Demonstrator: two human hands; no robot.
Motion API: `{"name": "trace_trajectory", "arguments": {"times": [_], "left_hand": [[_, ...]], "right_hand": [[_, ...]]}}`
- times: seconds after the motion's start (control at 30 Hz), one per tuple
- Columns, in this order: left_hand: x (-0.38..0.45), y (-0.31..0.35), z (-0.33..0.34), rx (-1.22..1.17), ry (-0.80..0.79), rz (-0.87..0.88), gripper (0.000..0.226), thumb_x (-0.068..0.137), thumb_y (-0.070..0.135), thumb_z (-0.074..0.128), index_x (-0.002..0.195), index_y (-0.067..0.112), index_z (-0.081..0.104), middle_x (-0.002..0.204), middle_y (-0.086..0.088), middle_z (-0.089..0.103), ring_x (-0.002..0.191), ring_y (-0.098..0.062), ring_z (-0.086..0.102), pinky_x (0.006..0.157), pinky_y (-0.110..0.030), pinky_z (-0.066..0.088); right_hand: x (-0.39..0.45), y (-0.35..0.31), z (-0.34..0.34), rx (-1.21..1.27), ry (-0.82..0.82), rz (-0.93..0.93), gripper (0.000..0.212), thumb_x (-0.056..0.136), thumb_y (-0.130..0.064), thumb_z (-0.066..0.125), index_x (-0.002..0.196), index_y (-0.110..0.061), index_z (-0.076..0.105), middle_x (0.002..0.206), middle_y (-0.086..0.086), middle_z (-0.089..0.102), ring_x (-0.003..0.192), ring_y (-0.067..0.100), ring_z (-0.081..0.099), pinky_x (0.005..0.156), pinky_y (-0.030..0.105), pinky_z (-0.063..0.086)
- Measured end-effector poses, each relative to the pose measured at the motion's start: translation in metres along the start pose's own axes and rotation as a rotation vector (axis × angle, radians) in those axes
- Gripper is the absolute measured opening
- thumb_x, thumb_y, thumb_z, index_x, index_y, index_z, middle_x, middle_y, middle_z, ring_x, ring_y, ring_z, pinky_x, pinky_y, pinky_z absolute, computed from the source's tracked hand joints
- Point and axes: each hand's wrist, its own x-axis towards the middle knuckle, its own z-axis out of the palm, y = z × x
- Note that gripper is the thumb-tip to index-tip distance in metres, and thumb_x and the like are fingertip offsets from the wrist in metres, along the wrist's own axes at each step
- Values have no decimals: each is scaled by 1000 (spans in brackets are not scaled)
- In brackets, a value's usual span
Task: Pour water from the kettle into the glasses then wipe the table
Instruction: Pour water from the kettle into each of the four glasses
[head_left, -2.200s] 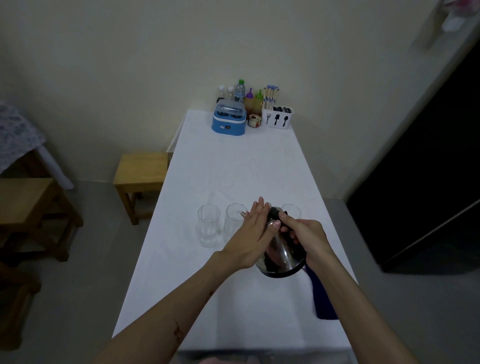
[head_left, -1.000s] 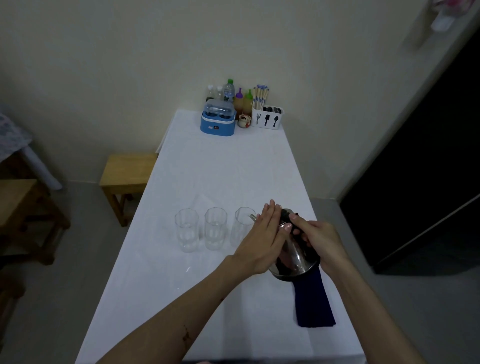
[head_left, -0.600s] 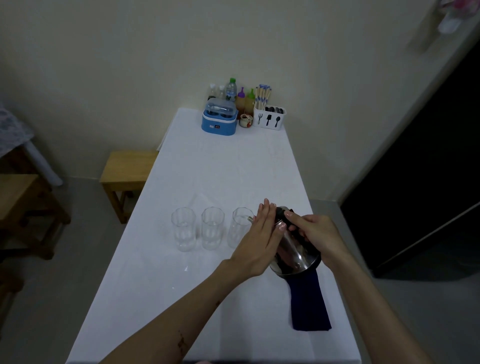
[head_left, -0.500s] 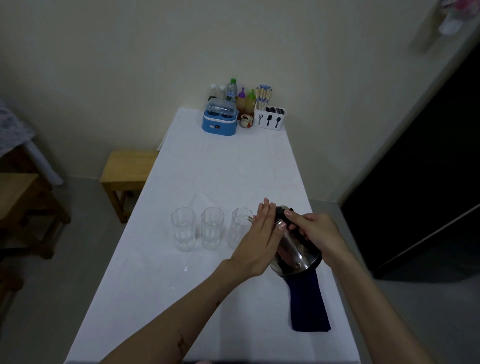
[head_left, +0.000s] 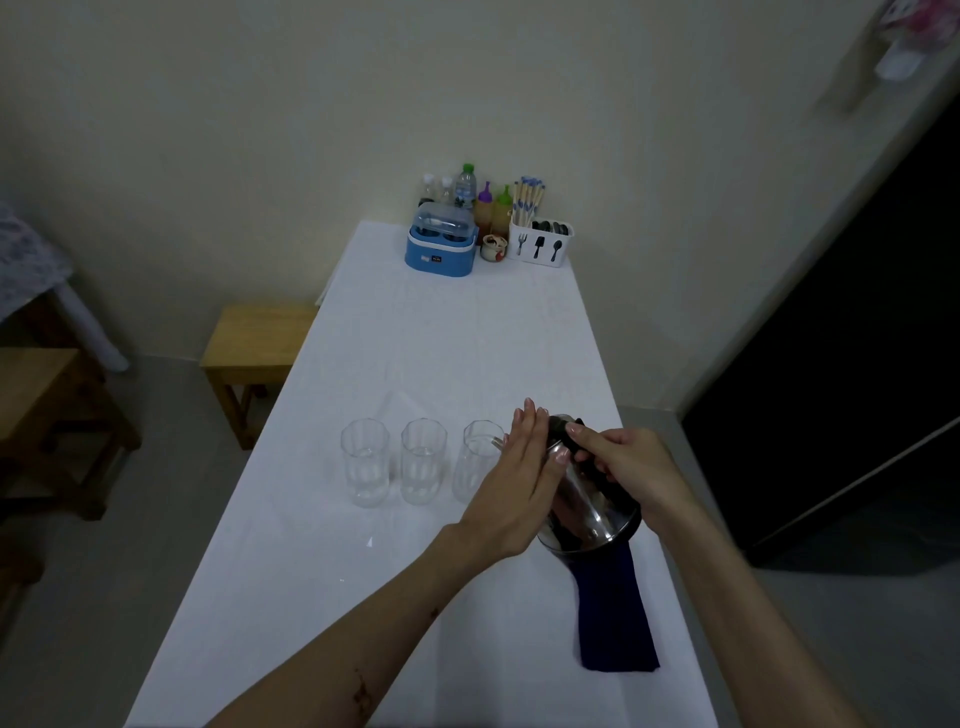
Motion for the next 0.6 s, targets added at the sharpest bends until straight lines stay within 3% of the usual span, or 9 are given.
{"name": "trace_trajectory", "arguments": {"times": [0.6], "left_hand": [[-1, -3, -3, 7, 0, -4, 60, 104, 42, 18, 154, 17, -4, 161, 6, -16, 146, -4, -17, 121, -27, -3]], "right_hand": [[-1, -2, 3, -7, -13, -11, 39, 83, -46, 77, 63, -12, 75, 51, -4, 58, 57, 14, 53, 62, 28, 43]]}}
